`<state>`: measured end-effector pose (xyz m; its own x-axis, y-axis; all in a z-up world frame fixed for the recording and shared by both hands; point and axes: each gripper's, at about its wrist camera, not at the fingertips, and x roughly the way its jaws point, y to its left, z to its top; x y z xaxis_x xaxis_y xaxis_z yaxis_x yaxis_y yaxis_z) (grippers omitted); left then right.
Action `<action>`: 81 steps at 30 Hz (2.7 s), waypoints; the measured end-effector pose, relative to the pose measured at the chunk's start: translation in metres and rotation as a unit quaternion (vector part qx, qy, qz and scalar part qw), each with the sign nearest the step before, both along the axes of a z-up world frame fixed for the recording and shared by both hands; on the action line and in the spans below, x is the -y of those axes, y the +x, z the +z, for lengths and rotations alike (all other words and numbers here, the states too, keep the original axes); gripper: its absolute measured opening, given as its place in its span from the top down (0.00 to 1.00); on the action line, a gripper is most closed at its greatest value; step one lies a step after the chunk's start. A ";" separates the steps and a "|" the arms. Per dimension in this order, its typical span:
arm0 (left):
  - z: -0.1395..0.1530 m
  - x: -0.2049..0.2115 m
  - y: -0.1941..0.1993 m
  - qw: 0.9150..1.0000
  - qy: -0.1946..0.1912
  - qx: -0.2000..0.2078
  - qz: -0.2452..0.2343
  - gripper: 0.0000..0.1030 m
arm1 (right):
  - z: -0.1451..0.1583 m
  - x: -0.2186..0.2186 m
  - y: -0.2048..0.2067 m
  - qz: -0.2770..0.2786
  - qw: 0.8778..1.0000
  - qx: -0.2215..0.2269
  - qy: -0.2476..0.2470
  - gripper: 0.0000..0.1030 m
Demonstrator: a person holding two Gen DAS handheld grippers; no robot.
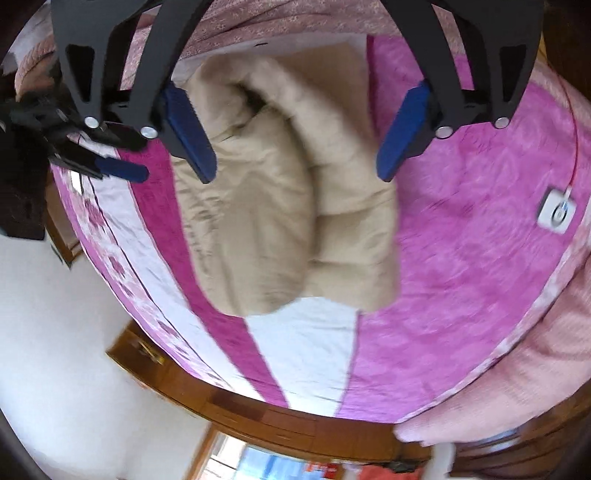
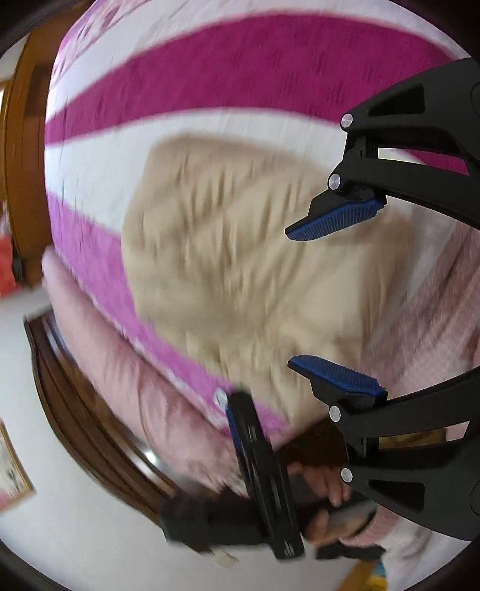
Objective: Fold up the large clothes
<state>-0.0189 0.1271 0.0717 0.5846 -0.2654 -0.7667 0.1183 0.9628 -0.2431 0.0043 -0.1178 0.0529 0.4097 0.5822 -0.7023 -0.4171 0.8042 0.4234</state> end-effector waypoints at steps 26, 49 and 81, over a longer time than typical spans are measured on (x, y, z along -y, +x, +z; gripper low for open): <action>-0.107 -0.061 0.012 0.988 0.039 -0.093 0.119 0.11 | -0.067 0.010 0.025 -0.028 0.999 -0.028 0.010 0.24; -0.092 -0.037 0.061 0.975 -0.213 -0.050 -0.031 0.54 | -0.059 0.069 0.052 -0.046 0.975 -0.043 0.213 0.48; -0.135 0.024 0.042 0.991 0.088 -0.078 0.068 0.24 | -0.098 0.060 0.022 -0.124 0.991 0.016 -0.055 0.36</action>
<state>0.0231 0.1033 -0.0629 0.4772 -0.0466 -0.8775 -0.0403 0.9964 -0.0748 0.0265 -0.1780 -0.0453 0.5539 0.3815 -0.7401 -0.2134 0.9242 0.3166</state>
